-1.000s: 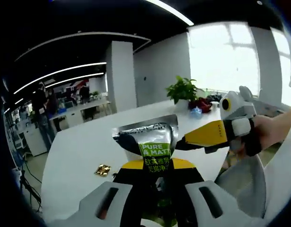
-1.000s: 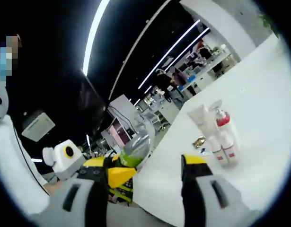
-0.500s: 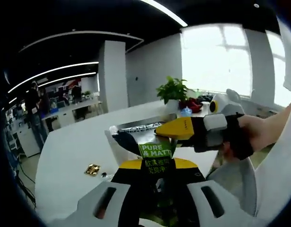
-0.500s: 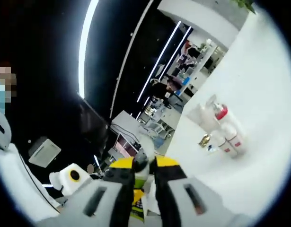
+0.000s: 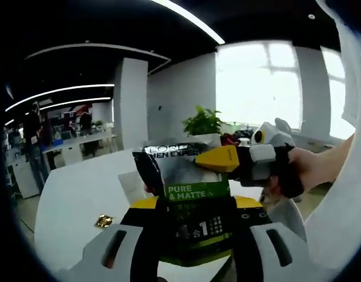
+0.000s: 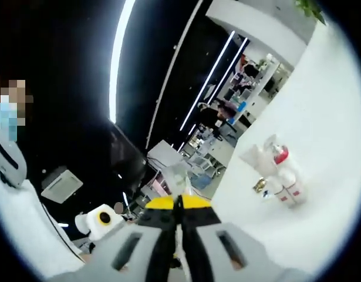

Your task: Arrange the skincare products in the storage area until every visible bottle or jar stands upright without overlapping.

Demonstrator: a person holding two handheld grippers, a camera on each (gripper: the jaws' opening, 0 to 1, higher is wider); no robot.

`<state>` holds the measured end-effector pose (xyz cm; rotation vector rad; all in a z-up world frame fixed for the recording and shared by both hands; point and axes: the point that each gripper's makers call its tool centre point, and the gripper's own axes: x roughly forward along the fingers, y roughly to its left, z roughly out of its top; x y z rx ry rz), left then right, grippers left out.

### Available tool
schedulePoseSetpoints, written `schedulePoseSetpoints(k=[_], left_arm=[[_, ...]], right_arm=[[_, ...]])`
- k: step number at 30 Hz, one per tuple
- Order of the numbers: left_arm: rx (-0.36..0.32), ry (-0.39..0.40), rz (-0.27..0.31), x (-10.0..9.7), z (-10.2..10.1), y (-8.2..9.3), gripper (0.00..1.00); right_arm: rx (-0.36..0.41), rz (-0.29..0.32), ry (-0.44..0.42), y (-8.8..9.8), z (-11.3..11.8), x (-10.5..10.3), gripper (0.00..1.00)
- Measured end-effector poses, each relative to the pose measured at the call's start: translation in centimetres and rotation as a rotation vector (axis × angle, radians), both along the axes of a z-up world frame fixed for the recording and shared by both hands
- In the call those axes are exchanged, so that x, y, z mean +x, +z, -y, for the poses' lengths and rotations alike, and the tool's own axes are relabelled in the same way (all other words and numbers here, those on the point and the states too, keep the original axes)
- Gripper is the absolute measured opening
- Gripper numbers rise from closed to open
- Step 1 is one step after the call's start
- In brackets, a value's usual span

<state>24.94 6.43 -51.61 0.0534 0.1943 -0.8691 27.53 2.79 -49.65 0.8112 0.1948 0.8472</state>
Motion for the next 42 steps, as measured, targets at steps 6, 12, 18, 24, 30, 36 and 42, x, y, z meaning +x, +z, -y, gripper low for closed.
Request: schedulePoseSetpoints(k=[6, 12, 18, 24, 30, 36, 42], left_arm=[[-0.009, -0.019, -0.038, 0.2, -0.8, 0.0, 0.49], [0.039, -0.057, -0.079, 0.3, -2.2, -1.1, 0.5], [-0.005, -0.171, -0.139, -0.7, -2.2, -0.7, 0.5], [-0.06, -0.309, -0.167, -2.2, -1.0, 0.4, 0.42], [-0.074, -0.337, -0.176, -2.7, -0.5, 0.7, 0.27], [-0.149, -0.376, -0.206, -3.7, -0.8, 1.5, 0.02], [-0.269, -0.372, -0.243, -3.7, -0.6, 3.2, 0.0]], right_arm=[[0.012, 0.0, 0.001, 0.3, 1.5, 0.3, 0.01], [0.034, 0.061, 0.115, 1.9, 1.0, -1.1, 0.01], [-0.004, 0.14, 0.279, 3.1, -0.7, -3.2, 0.01], [-0.029, 0.206, 0.405, 4.2, -2.5, -4.7, 0.01], [-0.061, 0.232, 0.432, 4.6, -2.5, -4.4, 0.01], [-0.101, 0.274, 0.416, 4.8, -1.6, -4.0, 0.01], [-0.116, 0.248, 0.351, 3.7, -1.4, -3.2, 0.35]])
